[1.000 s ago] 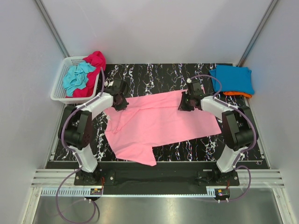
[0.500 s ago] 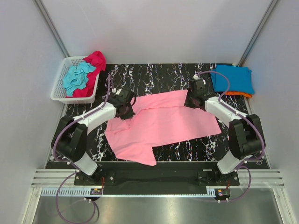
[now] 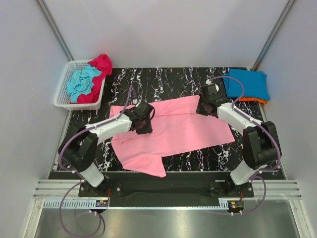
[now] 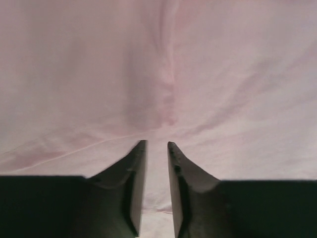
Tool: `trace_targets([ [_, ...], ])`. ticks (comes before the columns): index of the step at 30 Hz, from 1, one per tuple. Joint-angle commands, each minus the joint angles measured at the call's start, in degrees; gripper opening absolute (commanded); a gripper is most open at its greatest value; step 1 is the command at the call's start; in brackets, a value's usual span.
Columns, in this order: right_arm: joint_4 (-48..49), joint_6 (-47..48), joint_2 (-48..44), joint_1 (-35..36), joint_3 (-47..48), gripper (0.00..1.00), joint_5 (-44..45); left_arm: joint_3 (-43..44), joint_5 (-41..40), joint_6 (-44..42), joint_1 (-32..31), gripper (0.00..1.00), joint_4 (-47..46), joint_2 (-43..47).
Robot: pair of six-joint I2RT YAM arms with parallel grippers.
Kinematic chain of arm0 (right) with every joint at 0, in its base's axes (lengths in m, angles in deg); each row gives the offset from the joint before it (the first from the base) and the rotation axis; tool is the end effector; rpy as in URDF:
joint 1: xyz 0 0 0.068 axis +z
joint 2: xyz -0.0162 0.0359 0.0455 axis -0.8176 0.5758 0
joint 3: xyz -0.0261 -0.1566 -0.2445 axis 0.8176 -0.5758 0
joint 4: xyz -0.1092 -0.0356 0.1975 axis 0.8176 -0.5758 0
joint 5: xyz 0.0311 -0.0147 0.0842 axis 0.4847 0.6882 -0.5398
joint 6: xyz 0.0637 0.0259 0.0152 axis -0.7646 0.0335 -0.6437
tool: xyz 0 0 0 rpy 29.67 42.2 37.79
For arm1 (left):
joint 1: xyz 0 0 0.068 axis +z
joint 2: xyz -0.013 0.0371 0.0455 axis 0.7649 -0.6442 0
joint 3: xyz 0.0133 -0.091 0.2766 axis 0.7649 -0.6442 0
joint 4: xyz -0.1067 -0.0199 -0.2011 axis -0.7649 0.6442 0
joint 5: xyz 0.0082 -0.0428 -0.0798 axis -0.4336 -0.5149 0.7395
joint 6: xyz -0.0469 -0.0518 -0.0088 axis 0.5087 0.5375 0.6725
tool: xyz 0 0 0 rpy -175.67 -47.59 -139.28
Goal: Fold and stack the t-shirts
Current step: Fold the tshirt
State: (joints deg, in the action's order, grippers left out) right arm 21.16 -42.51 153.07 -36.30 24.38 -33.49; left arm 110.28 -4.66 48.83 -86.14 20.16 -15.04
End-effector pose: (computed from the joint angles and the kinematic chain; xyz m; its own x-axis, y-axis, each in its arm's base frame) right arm 0.3174 0.0994 0.2438 -0.7625 0.2035 -0.6142 0.0984 0.9747 0.2008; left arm 0.2471 -0.1723 0.2148 -0.8930 -0.1789 -0.4129 -0.0875 0.9691 -0.2308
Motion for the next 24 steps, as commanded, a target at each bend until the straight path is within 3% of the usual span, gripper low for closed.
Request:
trace_targets([
  [1,-0.05,-0.55,-1.21,0.53,1.14,0.19,1.98,1.82,3.34,-3.63,-1.54,0.37,-1.42,-2.41],
  [7,-1.89,1.47,0.54,0.53,2.98,0.22,0.67,-0.73,-4.4,0.58,-1.63,0.44,0.43,0.83],
  [11,-4.36,2.18,2.66,0.44,4.31,0.38,-1.53,-0.2,-5.8,2.96,-1.54,0.52,2.36,2.68],
  [12,-4.45,2.09,2.83,0.44,3.78,0.47,-1.8,0.32,-6.41,4.61,-1.46,0.55,3.32,2.77],
  [13,-4.62,1.92,3.44,0.44,3.43,0.48,-1.71,0.59,-6.42,5.5,-1.46,0.56,5.16,2.51],
  [18,-7.61,2.44,7.48,0.44,2.98,0.47,-1.36,-0.2,-6.33,10.42,-0.75,0.59,8.6,1.28],
  [24,-9.89,2.88,12.67,0.44,5.35,0.45,-1.27,-1.35,-1.95,11.75,5.04,0.59,8.95,-1.44],
])
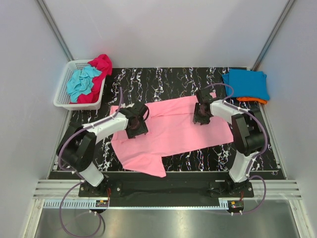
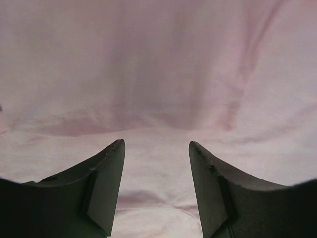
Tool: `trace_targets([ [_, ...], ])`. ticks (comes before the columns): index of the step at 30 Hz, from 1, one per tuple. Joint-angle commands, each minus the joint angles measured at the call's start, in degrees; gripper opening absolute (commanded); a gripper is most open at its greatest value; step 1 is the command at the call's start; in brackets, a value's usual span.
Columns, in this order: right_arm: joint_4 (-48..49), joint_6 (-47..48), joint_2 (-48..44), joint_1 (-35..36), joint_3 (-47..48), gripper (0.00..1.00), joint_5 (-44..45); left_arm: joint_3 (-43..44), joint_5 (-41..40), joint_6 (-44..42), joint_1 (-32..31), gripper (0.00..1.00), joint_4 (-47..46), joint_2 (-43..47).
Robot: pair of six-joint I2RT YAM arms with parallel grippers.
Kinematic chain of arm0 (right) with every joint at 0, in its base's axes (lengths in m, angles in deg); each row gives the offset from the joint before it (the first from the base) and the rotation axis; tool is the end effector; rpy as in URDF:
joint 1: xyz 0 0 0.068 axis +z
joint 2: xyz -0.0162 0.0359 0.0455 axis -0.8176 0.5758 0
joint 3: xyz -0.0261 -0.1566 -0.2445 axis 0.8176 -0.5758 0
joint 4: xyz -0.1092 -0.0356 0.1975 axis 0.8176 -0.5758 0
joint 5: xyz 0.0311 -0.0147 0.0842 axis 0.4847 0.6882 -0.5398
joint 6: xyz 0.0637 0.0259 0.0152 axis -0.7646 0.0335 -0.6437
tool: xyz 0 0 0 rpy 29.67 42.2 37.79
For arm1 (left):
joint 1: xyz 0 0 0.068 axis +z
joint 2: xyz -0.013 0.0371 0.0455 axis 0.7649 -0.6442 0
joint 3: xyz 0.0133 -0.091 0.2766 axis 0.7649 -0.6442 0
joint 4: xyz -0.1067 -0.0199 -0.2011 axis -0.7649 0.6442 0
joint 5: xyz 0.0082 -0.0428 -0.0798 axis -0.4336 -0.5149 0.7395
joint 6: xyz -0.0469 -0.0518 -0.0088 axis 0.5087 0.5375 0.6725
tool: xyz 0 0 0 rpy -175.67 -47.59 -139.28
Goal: Fold and stack the t-shirts
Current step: Fold the tshirt
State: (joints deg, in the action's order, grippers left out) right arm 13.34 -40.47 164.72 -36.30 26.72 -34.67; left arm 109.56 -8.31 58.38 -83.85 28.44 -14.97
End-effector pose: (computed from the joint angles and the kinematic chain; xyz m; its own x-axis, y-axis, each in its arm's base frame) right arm 0.3286 0.1044 0.1806 -0.9139 0.1198 -0.3877 0.0977 0.9923 0.0764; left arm 0.2392 -0.1480 0.2050 -0.8770 -0.3453 -0.3340 -0.3155 0.9383 -0.1416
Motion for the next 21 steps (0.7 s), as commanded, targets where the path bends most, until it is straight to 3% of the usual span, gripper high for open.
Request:
trace_targets([
  [1,-2.25,0.85,1.9,0.44,3.37,0.45,0.0,-0.45,2.32,2.11,4.58,0.59,0.58,-2.03],
  [11,-5.85,1.2,10.51,0.44,12.16,0.45,-0.53,9.47,10.41,0.62,12.94,0.55,1.81,-17.58],
  [21,-8.75,2.52,18.69,0.35,23.3,0.45,0.87,31.85,12.08,-3.24,19.98,0.54,4.89,-31.55],
])
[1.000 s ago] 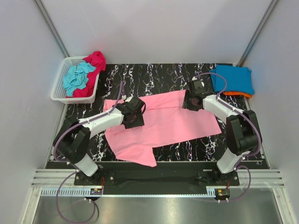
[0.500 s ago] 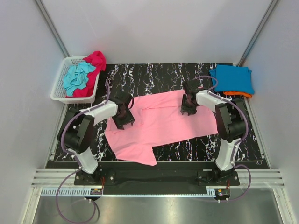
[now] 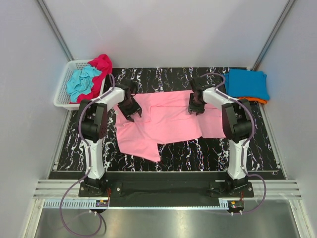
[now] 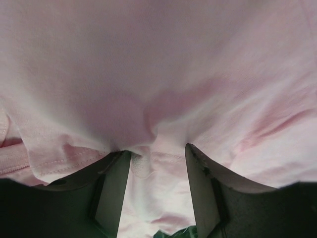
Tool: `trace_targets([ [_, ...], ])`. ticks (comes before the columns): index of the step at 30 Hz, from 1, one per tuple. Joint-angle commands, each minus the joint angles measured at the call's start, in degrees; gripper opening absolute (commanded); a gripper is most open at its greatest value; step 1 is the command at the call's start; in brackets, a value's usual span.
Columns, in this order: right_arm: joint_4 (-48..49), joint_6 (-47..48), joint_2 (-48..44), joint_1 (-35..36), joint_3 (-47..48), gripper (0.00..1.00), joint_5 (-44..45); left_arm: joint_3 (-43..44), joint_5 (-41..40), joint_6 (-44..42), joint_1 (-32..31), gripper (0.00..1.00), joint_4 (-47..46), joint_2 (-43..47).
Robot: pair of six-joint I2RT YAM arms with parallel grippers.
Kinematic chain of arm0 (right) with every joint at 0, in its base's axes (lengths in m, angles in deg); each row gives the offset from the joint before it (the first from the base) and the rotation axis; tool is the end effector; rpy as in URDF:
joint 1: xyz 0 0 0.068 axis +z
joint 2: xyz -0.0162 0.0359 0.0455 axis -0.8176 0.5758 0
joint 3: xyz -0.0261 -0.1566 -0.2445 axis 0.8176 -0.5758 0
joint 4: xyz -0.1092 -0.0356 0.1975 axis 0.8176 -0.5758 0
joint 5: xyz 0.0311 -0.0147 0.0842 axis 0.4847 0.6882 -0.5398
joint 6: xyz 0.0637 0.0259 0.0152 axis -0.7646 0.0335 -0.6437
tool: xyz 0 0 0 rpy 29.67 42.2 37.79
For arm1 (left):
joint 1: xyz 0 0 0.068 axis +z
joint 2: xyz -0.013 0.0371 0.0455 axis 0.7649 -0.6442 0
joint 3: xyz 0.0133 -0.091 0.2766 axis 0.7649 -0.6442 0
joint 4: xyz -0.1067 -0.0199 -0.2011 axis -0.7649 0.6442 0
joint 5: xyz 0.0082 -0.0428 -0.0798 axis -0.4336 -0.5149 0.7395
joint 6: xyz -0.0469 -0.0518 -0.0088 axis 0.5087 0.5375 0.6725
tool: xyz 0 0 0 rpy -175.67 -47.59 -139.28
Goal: Fold and stack the t-shirts
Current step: Fold the tshirt
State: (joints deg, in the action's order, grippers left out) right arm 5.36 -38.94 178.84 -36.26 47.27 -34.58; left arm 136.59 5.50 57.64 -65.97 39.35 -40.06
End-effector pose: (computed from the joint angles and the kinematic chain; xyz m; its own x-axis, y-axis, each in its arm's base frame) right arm 0.3944 0.1267 0.1760 -0.9258 0.0894 -0.3674 0.0747 0.9957 0.0542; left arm 0.3666 -0.1088 0.1742 -0.8134 -0.5785 -0.0617 -0.5638 0.8100 -0.1616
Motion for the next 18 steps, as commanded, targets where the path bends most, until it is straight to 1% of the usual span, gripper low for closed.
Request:
trace_targets([
  [1,-1.12,1.34,6.32,0.31,4.08,0.46,0.79,6.77,-1.9,-3.12,2.71,0.54,-4.89,-8.04],
  [4,-3.05,1.96,10.09,0.22,9.97,0.46,1.05,14.51,-1.29,-4.7,3.68,0.55,-4.26,-13.23],
  [6,-4.29,2.48,11.95,-0.04,14.44,0.46,1.22,19.85,0.63,-5.75,4.47,0.55,-4.26,-17.17],
  [9,-6.22,3.18,14.59,-0.66,19.72,0.46,1.4,24.53,2.48,-7.25,5.35,0.55,-3.73,-19.57],
  [10,-6.75,3.36,15.12,-0.83,20.78,0.45,1.58,24.81,2.31,-7.6,5.44,0.55,-3.82,-19.4],
  [12,-7.1,3.89,14.6,-1.01,21.67,0.45,2.63,23.59,0.48,-8.91,5.35,0.56,-3.91,-17.83],
  [14,-6.93,4.24,12.76,-1.45,21.5,0.45,3.33,21.31,-1.98,-9.89,5.35,0.56,-4.52,-13.26],
  [15,-6.93,4.85,11.97,-1.54,21.32,0.45,3.16,17.55,-4.52,-11.28,5.35,0.57,-5.31,-10.81],
  [16,-6.67,5.21,10.13,-1.71,20.89,0.45,3.16,14.9,-5.33,-11.99,5.35,0.57,-8.53,-8.26],
  [17,-5.79,5.64,9.07,-1.71,19.75,0.45,3.16,11.75,-5.94,-12.7,5.35,0.57,-10.74,-2.06],
  [18,-5.44,6.43,8.01,-1.71,19.13,0.46,2.81,4.93,-6.91,-13.92,5.35,0.58,-13.03,1.22],
])
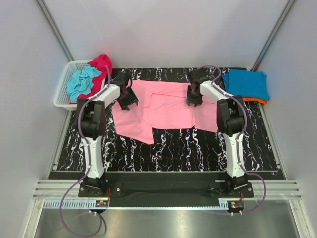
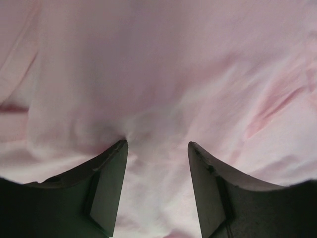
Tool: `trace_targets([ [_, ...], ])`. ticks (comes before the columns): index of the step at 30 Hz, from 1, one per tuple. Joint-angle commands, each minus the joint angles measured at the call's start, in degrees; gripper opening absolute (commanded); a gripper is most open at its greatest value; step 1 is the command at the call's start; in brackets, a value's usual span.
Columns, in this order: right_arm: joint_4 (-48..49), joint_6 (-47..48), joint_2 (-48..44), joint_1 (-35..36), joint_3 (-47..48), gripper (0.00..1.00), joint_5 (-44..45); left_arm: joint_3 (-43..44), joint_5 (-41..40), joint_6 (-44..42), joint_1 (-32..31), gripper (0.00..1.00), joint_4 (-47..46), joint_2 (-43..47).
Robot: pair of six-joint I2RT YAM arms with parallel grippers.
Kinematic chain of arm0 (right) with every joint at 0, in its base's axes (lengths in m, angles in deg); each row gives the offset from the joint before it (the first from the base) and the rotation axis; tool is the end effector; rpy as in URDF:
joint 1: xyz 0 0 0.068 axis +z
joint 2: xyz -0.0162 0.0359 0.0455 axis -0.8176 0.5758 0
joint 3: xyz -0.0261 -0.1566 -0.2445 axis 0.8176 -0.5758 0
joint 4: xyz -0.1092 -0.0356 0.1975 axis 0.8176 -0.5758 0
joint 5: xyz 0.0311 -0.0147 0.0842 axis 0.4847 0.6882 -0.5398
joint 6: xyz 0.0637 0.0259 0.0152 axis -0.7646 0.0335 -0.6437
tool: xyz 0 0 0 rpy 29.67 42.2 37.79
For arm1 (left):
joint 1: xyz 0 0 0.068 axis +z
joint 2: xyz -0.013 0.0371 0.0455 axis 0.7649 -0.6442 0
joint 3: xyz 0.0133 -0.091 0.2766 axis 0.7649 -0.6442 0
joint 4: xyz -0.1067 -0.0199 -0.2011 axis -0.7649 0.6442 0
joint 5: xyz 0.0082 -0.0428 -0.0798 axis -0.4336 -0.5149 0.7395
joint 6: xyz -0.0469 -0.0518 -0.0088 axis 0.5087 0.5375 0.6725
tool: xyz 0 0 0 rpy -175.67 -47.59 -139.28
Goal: Fold and stack the t-shirts
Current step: Fold the tshirt
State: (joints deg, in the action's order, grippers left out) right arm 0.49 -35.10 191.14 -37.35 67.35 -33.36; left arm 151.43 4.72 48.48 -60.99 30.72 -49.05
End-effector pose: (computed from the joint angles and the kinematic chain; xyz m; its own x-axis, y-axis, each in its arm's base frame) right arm 0.4564 0.1367 0.1725 -0.9063 0.0463 -0.4202 0.0381 0.9989 0.0279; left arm 0.4479 -0.0901 0.1818 -0.8032 -0.5278 -0.2762 -0.4496 0.8413 -0.3001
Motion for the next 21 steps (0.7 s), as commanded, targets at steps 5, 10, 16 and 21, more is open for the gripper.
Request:
trace_targets([
  [5,0.67,3.03,-13.52,-0.62,-6.57,0.46,0.44,-29.54,-10.51,-5.48,0.37,0.61,-11.71,30.16],
  [10,2.33,1.45,-23.35,-0.53,-14.75,0.46,-1.93,-39.85,-11.41,-4.69,0.37,0.63,-11.1,45.38],
  [16,3.83,-0.74,-34.07,-0.27,-27.75,0.45,-3.78,-50.14,-10.09,2.42,0.37,0.66,-8.46,53.29],
  [21,7.61,-2.33,-41.9,0.52,-39.01,0.44,-8.5,-57.17,-8.69,7.44,0.46,0.63,-11.43,53.4],
])
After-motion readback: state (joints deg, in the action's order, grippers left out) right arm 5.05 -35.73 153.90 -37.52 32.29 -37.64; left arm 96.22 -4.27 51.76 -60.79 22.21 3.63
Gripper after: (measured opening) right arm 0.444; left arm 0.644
